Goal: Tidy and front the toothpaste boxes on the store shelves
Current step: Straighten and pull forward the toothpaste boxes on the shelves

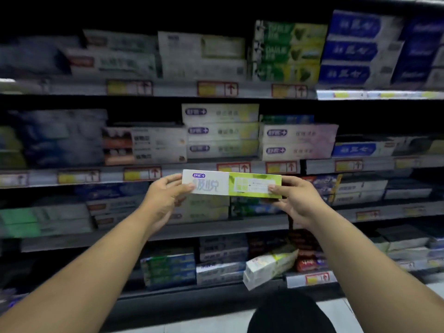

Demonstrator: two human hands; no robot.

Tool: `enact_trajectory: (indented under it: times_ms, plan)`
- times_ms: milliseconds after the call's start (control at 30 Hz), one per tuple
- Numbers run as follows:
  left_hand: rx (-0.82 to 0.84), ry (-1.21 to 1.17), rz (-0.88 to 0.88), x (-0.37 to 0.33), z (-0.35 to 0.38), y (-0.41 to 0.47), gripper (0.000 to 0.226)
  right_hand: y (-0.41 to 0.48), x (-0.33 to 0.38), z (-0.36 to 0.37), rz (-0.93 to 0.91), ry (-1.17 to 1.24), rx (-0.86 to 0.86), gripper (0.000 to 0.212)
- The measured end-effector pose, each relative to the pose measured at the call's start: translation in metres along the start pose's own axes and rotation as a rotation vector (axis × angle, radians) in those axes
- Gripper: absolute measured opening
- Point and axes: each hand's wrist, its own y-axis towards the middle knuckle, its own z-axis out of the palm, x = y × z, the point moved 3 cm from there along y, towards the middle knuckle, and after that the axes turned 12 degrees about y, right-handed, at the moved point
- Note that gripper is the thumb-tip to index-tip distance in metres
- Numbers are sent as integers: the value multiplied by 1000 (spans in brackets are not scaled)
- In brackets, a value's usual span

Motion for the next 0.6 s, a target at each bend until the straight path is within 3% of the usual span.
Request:
enact_trajectory:
  times_ms: [233,600]
  plan:
    - [-210,-9,179,-69,-51,-6,31,-14,48,72,-113,27,25,31]
    - [-409,190,266,-142,-98,-28,17,-35,91,163,-369,-159,36,13]
